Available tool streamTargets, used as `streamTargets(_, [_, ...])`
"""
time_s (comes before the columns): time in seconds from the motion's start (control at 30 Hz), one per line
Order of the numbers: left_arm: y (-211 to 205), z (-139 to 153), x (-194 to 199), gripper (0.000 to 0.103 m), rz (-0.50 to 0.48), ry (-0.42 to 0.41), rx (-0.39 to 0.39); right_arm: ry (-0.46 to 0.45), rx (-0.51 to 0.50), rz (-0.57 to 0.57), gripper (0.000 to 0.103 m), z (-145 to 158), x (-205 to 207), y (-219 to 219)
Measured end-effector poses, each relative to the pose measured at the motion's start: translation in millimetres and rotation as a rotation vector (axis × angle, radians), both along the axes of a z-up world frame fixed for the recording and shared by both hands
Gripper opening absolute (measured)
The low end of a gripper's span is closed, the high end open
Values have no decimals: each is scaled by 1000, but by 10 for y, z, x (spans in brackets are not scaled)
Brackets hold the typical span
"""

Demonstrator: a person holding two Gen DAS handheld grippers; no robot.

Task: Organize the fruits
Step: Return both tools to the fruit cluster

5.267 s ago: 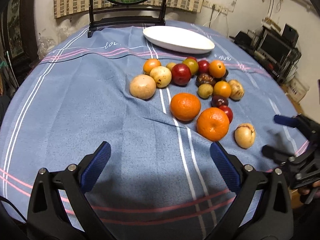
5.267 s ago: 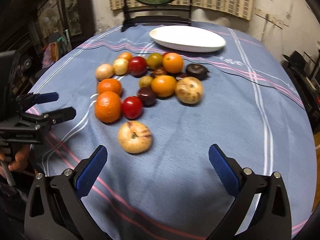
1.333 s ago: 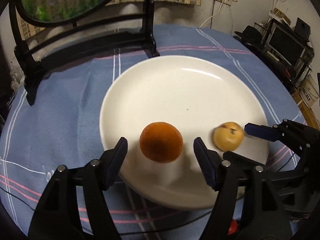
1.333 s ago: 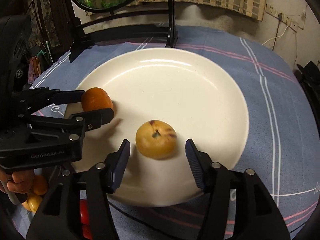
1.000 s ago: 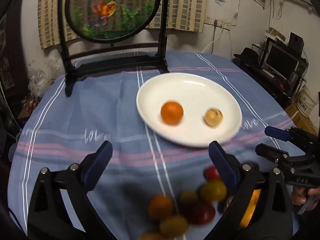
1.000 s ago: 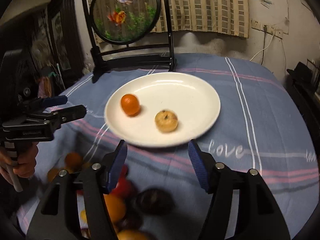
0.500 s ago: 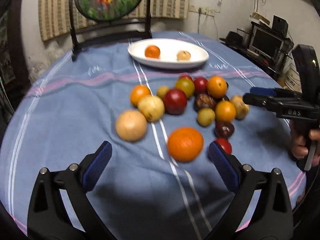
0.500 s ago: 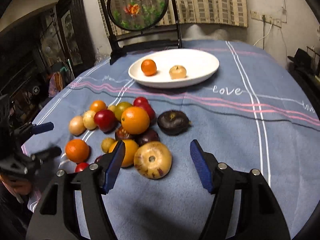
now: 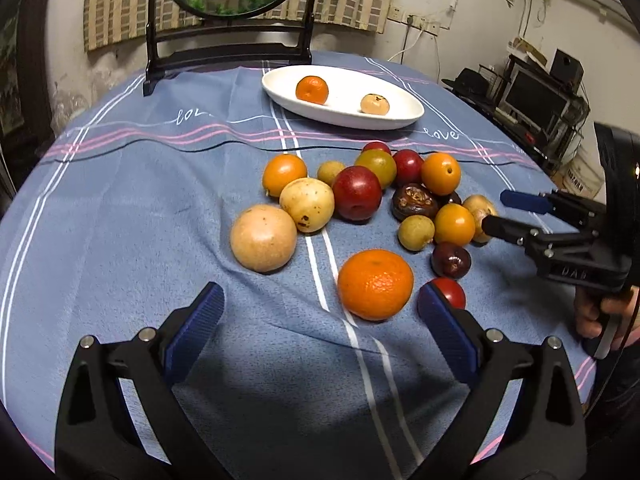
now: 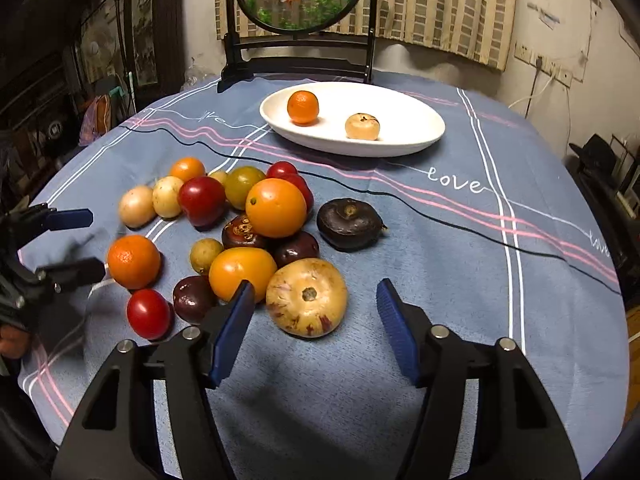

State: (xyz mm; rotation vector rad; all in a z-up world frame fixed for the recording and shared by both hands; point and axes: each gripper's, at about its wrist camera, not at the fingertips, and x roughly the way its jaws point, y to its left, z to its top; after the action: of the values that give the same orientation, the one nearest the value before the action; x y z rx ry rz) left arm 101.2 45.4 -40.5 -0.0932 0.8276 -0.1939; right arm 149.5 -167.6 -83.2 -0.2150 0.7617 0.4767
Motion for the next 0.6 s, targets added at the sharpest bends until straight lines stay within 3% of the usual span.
streamTargets(0.33, [33,-15,11,99,0,4,-38,31,-41,5,57,-70,59,59])
streamTargets(0.47, [45,-13,8,99,2,3,-45,31,-45,17,47,-71,52,85])
streamTargets(0.6, [54,-23,5,99,4,5,-51,32,-51,16,47,-79,56,95])
